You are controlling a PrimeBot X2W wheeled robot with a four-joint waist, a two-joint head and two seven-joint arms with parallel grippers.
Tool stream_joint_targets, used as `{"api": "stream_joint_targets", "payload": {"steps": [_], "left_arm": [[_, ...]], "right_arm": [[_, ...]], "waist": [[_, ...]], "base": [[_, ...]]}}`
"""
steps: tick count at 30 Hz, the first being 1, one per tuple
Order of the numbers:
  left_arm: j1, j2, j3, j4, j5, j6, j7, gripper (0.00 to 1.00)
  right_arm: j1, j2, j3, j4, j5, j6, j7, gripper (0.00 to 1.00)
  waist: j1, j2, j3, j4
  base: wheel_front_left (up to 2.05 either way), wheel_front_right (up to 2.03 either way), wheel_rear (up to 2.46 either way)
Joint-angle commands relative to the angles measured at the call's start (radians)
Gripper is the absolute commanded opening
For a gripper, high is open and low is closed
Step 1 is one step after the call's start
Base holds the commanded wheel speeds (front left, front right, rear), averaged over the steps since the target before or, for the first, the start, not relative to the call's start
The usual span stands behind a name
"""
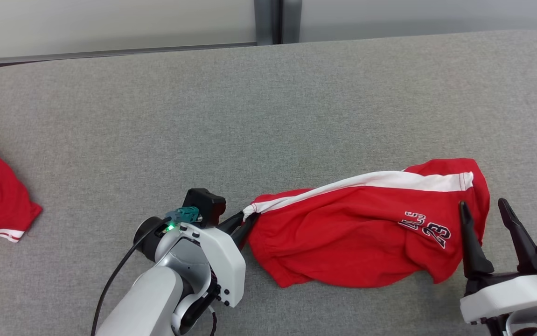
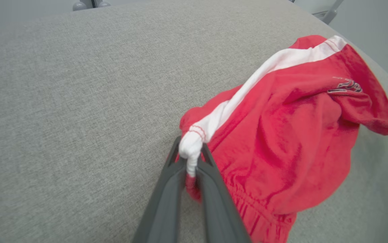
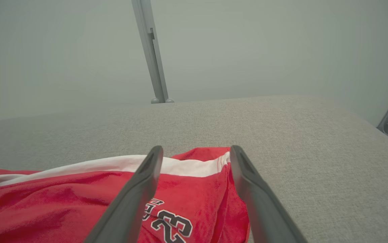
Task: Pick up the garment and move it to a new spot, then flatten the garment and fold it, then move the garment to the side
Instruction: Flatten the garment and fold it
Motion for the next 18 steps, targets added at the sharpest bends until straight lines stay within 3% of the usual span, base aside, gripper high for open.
{"api": "stream_joint_targets", "payload": {"steps": [1, 16, 17, 18], "left_arm": [[-0.007, 0.005, 0.001, -0.010, 0.001, 0.003, -0.005, 0.00], [-0.046, -0.005, -0.013, -0.023, 0.004, 0.007, -0.029, 0.00], [-0.046, -0.006, -0.014, -0.022, 0.003, 0.006, -0.032, 0.00], [-0.047, -0.007, -0.015, -0.021, 0.003, 0.006, -0.035, 0.00]], "right_arm": [[-0.016, -0.017, -0.016, 0.028, 0.010, 0.000, 0.012, 1.00], [-0.211, -0.097, -0.009, 0.286, 0.102, 0.000, 0.076, 1.00], [-0.222, -0.103, -0.003, 0.300, 0.111, 0.000, 0.082, 0.95], [-0.233, -0.109, -0.001, 0.310, 0.116, 0.000, 0.085, 0.47]], "waist": [[0.0000, -0.0001, 0.008, 0.008], [0.0000, -0.0001, 0.071, 0.042], [0.0000, -0.0001, 0.073, 0.045], [0.0000, -0.0001, 0.076, 0.047]], "base": [[0.00, 0.00, 0.00], [0.00, 0.00, 0.00], [0.00, 0.00, 0.00], [0.00, 0.00, 0.00]]}}
